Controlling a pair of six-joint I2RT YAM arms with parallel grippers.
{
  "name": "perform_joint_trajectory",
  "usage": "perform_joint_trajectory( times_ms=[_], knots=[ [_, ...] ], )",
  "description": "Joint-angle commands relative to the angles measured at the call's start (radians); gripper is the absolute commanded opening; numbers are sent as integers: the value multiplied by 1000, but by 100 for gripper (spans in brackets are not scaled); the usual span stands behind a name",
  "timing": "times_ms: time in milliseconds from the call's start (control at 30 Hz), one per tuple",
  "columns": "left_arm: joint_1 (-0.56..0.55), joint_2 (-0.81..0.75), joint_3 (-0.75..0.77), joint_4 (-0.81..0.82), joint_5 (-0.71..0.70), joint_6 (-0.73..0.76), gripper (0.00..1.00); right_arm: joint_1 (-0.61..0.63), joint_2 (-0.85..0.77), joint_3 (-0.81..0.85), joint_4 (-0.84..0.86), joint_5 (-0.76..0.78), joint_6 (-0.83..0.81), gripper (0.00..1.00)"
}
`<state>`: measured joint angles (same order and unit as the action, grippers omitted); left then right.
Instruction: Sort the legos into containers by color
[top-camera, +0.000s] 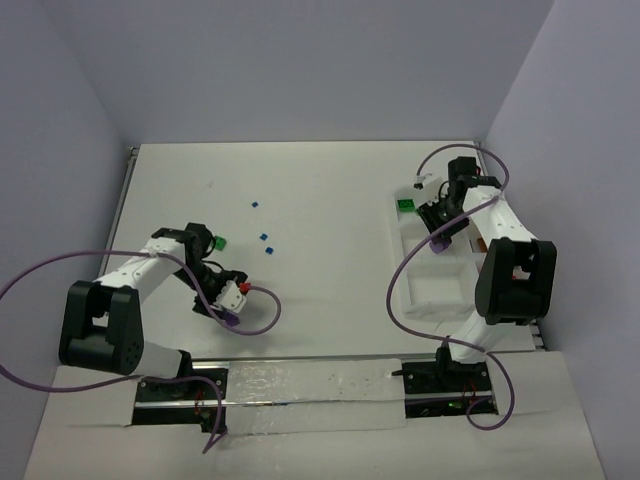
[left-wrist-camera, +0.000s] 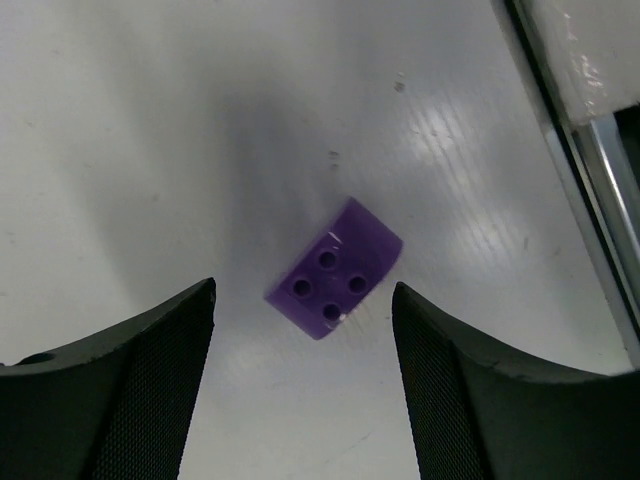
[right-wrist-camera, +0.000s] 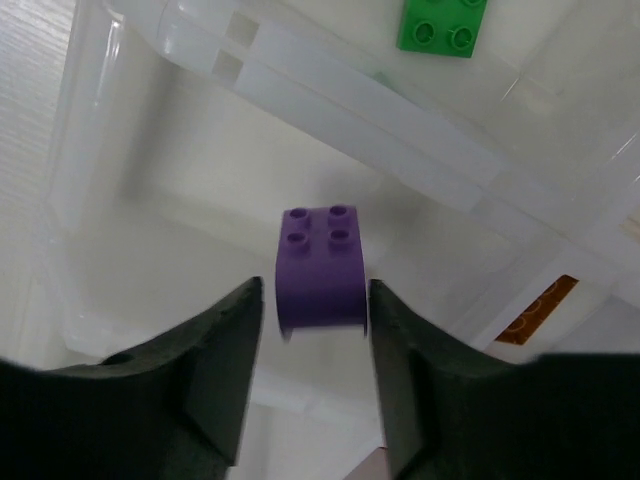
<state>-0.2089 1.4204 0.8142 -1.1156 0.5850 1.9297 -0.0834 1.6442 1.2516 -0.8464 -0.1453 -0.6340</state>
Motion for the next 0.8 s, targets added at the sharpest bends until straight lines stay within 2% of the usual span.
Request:
perform_joint_trajectory(
  times_ms=[0, 100, 167, 267, 300, 600, 767],
  knots=[
    [-2, -65, -44, -49, -73, 444, 77, -6, 14, 60, 20, 19, 48, 68],
    [-3, -78, -68, -57, -83, 503, 78, -5, 11, 68, 20, 18, 65, 76],
    [-3, -72, -85, -49, -98, 531, 78, -4, 4, 74, 18, 14, 78, 91],
    [-3, -52, -99, -18, -105, 553, 78, -4, -7, 90, 4, -7, 86, 95],
    [-7, -32, -95, -1, -102, 555, 78, -4, -17, 100, 0, -17, 90, 99],
    [-63, 59, -47, 55, -89, 546, 76, 5, -35, 182, -60, -89, 124, 100],
    [-78, 75, -52, 69, -92, 549, 66, 7, -34, 187, -71, -88, 123, 100]
  ],
)
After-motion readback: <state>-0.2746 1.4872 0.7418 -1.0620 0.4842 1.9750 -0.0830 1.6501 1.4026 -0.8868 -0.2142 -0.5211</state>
